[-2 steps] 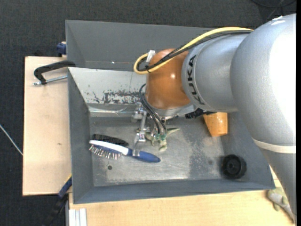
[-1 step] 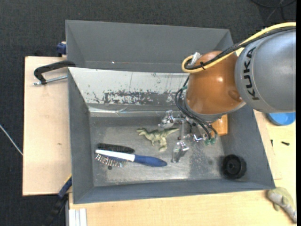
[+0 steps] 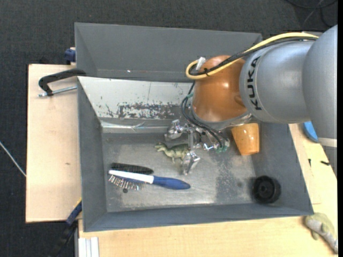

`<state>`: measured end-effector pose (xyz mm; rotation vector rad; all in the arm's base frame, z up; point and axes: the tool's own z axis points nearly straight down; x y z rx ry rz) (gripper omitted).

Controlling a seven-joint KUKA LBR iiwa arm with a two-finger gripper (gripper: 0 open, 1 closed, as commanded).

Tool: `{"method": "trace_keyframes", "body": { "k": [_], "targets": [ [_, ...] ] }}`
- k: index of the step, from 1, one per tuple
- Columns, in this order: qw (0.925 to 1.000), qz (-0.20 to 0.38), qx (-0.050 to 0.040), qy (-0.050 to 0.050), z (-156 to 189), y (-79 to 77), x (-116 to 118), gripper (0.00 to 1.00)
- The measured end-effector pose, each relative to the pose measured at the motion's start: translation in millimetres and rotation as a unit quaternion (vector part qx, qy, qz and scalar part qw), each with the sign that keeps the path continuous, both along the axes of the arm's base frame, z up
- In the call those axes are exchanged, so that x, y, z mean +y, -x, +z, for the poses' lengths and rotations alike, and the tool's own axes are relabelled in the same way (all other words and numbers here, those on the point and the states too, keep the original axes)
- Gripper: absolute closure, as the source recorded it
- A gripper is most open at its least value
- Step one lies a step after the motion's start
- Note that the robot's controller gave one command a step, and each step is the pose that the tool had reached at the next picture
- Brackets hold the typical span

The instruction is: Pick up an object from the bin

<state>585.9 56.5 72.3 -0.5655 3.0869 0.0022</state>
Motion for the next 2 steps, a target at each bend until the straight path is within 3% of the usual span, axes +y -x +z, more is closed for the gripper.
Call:
{"method": "trace_keyframes", "body": {
  "k": [1,2],
  "targets": [
    [1.0,-0.001,-0.0048,-0.001,3.6,-1.7,0.6,1.0],
    [0.9999,-0.01,-0.0058,-0.001,163.9,8.5,19.1,1.0]
  ]
}}
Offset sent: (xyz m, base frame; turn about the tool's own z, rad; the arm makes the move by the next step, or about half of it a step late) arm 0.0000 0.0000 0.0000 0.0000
